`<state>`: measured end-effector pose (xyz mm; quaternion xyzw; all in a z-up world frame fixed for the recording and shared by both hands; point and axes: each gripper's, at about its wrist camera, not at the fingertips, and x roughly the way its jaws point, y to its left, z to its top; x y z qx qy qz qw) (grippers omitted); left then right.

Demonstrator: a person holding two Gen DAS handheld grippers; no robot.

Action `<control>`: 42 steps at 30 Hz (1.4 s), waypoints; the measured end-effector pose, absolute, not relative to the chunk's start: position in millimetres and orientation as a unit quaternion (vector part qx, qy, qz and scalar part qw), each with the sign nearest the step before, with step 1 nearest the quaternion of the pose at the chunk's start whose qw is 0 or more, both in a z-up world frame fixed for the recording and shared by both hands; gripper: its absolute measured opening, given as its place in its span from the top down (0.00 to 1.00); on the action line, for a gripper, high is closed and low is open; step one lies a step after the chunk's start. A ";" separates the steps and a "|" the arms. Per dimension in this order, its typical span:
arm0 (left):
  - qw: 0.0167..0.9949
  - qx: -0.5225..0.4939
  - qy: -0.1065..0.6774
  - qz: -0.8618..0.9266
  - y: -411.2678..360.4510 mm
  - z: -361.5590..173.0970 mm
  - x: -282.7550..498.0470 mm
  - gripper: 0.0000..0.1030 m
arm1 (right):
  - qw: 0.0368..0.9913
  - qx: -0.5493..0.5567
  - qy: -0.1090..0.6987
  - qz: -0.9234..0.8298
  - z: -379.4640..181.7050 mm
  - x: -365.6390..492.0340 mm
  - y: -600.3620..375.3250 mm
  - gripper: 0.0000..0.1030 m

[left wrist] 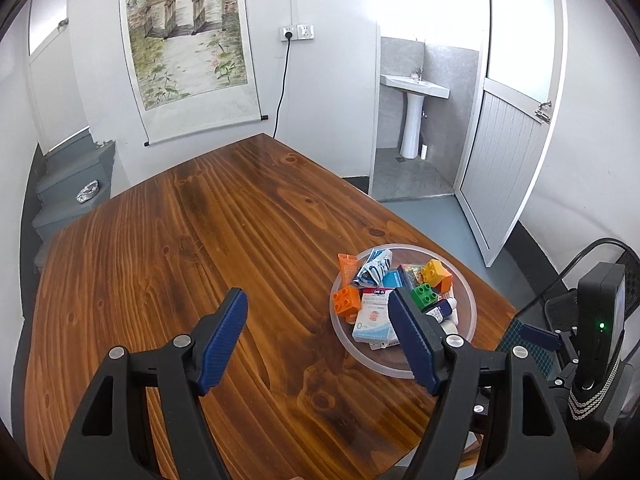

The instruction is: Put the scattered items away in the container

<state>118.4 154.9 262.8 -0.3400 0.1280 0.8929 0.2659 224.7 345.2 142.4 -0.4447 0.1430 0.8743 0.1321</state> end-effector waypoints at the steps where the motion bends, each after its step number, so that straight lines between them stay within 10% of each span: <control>1: 0.269 -0.338 0.129 0.893 155.9 264.0 120.0 0.26 | 0.136 -0.443 0.144 0.874 143.6 227.6 346.0 0.00; 42: 0.258 -0.362 0.172 0.879 203.8 246.1 120.6 0.19 | 0.141 -0.444 0.129 0.876 146.8 217.7 371.5 0.00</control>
